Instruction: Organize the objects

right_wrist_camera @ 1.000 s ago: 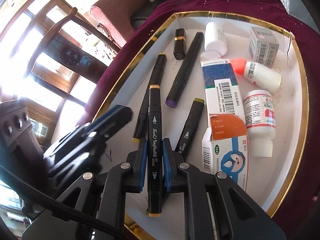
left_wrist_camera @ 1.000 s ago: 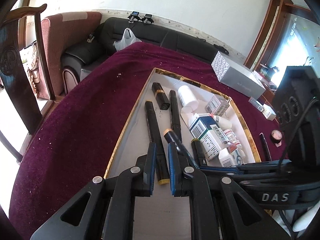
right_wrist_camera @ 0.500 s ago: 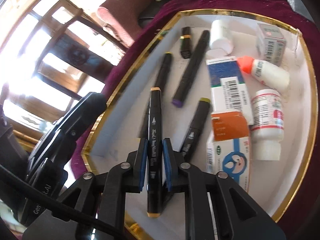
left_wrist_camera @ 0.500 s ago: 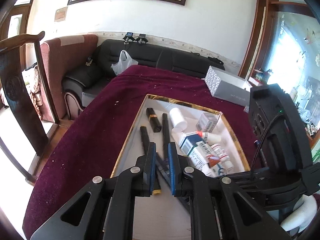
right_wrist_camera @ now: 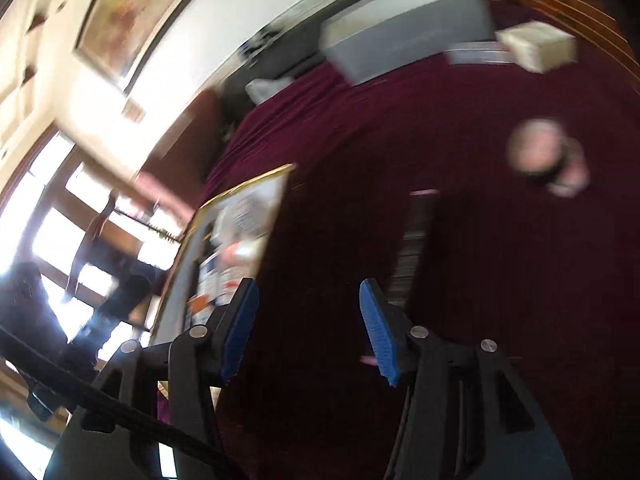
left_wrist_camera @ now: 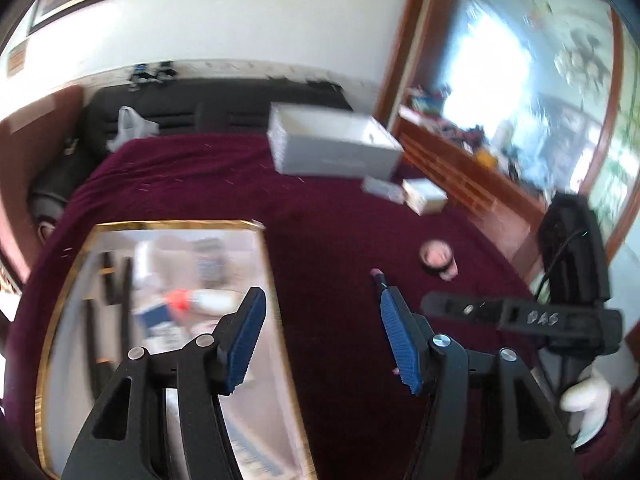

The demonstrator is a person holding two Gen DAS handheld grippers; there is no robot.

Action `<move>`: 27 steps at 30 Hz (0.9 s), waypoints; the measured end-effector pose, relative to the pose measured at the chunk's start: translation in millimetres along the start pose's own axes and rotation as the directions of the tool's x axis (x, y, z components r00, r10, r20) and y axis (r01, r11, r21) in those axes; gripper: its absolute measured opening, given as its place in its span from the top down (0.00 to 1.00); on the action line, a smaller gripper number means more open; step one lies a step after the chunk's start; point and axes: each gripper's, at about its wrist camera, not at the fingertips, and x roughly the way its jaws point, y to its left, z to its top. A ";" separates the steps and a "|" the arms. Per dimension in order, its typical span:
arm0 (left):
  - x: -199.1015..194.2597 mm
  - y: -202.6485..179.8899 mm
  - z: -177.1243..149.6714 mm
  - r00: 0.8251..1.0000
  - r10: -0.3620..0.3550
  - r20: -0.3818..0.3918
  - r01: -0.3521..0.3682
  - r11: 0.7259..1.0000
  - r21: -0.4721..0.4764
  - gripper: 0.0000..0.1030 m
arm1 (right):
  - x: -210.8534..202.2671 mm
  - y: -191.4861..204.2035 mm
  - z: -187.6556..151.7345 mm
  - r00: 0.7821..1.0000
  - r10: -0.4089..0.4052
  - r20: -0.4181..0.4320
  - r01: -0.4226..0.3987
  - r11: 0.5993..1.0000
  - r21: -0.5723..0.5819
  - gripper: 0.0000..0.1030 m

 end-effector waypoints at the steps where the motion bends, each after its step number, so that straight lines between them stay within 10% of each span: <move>1: 15.6 -15.6 2.2 1.000 0.004 -0.029 -0.003 1.000 0.031 0.48 | -9.4 -14.1 -0.1 1.000 -0.022 0.020 0.022 0.999 0.030 0.50; 12: 135.9 -96.6 -11.8 0.956 0.170 -0.241 -0.113 0.966 0.232 0.49 | -40.4 -69.6 -6.9 0.997 -0.030 0.070 0.019 0.988 0.151 0.50; 14: 142.9 -96.5 -18.5 0.948 0.172 -0.270 -0.109 0.966 0.233 0.76 | -43.0 -76.2 -2.4 0.997 -0.026 0.071 0.015 0.988 0.154 0.50; 16: 138.8 -99.7 -19.1 0.952 0.141 -0.272 -0.081 0.972 0.221 0.89 | -45.6 -79.4 -3.5 0.997 -0.028 0.071 0.016 0.988 0.156 0.50; 27: 35.6 -32.0 -14.4 0.991 -0.009 -0.134 0.005 0.999 -0.032 0.89 | -31.6 -51.5 -9.7 1.000 -0.004 0.028 0.002 0.996 0.086 0.50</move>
